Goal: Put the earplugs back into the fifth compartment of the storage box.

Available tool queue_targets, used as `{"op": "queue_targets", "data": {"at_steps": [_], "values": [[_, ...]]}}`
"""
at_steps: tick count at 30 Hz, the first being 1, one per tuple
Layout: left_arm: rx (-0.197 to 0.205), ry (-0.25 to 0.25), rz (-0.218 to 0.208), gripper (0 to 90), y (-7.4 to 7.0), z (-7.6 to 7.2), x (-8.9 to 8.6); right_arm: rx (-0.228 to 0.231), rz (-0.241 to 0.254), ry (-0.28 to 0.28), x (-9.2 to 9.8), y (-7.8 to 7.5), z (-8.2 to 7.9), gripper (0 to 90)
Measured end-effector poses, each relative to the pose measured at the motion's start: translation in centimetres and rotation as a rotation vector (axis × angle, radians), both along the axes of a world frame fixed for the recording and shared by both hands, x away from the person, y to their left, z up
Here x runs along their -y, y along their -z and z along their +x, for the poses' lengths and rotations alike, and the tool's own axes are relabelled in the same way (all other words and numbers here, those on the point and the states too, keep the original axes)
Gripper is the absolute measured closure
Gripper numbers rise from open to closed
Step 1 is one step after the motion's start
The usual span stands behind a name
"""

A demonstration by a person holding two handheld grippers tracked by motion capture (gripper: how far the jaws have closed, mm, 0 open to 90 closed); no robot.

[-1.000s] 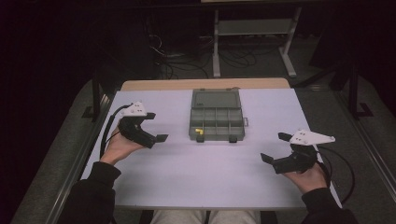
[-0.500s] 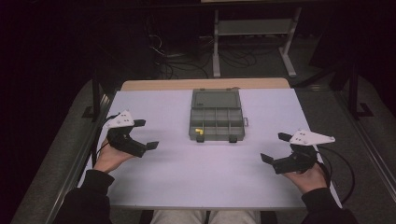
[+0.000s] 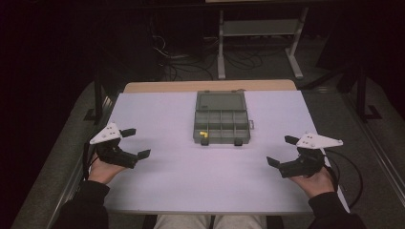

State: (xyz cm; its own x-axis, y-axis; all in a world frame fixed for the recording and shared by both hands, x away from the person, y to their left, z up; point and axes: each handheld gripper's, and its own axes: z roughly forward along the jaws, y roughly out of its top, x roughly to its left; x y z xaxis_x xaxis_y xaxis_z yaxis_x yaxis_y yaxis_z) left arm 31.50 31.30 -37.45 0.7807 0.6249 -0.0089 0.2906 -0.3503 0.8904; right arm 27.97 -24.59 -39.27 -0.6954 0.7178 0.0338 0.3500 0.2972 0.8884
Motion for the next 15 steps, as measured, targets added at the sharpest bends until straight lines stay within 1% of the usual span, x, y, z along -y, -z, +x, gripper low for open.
{"op": "queue_targets", "data": {"at_steps": [4,11,14,15], "values": [[0.014,-0.022,-0.038,0.0,0.0,-0.6,-1.0,0.001,-0.002,0.000,0.0,0.0,0.0,0.0],[0.030,-0.054,-0.083,0.0,0.4,-1.7,-2.5,-0.001,-0.001,0.004,0.1,0.0,-0.1,0.0],[0.038,-0.075,-0.119,0.0,0.7,-2.2,-3.1,-0.002,0.000,0.004,0.1,0.1,-0.2,0.0],[0.039,-0.078,-0.119,0.0,0.7,-2.2,-3.3,-0.002,0.001,0.005,0.1,0.1,-0.2,0.0]]}}
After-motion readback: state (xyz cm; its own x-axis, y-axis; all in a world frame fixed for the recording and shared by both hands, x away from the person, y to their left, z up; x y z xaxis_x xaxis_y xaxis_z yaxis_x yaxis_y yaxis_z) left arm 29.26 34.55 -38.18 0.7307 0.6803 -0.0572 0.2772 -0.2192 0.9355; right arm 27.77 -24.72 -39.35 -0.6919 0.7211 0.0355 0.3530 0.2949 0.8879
